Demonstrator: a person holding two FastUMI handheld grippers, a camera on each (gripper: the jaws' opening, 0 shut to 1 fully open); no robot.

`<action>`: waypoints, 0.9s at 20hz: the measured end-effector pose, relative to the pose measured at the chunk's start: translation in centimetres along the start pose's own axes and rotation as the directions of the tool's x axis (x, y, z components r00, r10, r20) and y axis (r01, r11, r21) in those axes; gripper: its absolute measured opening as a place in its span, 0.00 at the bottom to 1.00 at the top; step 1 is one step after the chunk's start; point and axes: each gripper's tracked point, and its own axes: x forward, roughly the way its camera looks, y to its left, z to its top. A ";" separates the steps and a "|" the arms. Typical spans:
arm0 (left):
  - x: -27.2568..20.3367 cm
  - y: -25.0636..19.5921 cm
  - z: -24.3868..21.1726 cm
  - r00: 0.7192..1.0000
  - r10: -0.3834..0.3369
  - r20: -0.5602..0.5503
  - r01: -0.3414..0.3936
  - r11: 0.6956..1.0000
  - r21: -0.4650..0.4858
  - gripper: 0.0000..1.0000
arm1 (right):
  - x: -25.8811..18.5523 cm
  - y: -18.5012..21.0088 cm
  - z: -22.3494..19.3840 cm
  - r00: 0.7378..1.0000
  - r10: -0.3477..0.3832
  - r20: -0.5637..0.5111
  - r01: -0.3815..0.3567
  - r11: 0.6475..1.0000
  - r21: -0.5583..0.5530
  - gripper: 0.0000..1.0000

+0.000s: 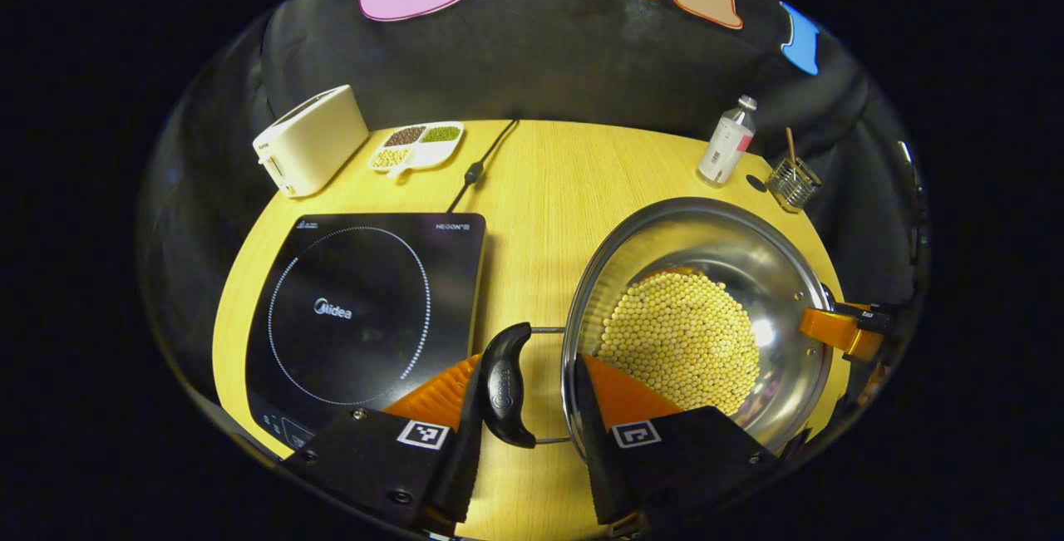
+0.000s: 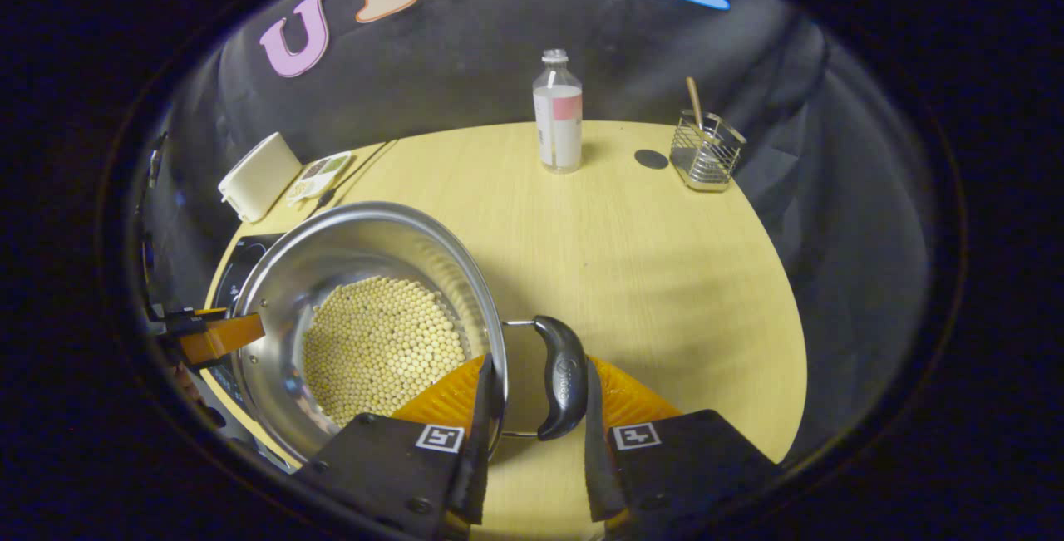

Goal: First push the handle of the pot to place it horizontally, then grasp the pot with both hands and set it on the induction cooktop.

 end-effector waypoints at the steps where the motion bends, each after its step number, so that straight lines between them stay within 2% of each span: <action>1: -0.5 0.6 0.4 1.000 0.007 0.006 -0.007 1.000 0.001 0.59 | -0.3 0.5 0.1 1.000 0.009 0.003 -0.009 1.000 0.009 0.50; 5: -2.5 4.0 2.0 0.998 0.035 0.046 -0.037 0.999 0.038 0.57 | -1.1 4.2 0.6 0.999 0.046 0.022 -0.047 0.998 0.041 0.50; 8: -3.3 6.8 2.7 0.998 0.019 0.063 -0.022 0.999 0.043 0.57 | -1.9 7.5 0.8 0.999 0.045 0.027 -0.046 0.998 0.051 0.50; 16: -1.9 19.3 1.6 0.998 -0.058 0.030 0.057 0.998 0.009 0.58 | -2.3 20.5 -0.7 0.999 -0.040 -0.002 0.040 0.999 0.033 0.50; 17: -1.6 20.9 1.5 0.998 -0.063 0.024 0.063 0.998 0.008 0.57 | -2.2 22.1 -1.0 0.999 -0.051 -0.008 0.052 0.998 0.036 0.44; 18: -1.3 22.3 1.5 0.998 -0.067 0.020 0.067 0.998 0.007 0.57 | -2.1 23.5 -0.9 0.998 -0.062 -0.008 0.062 0.998 0.033 0.50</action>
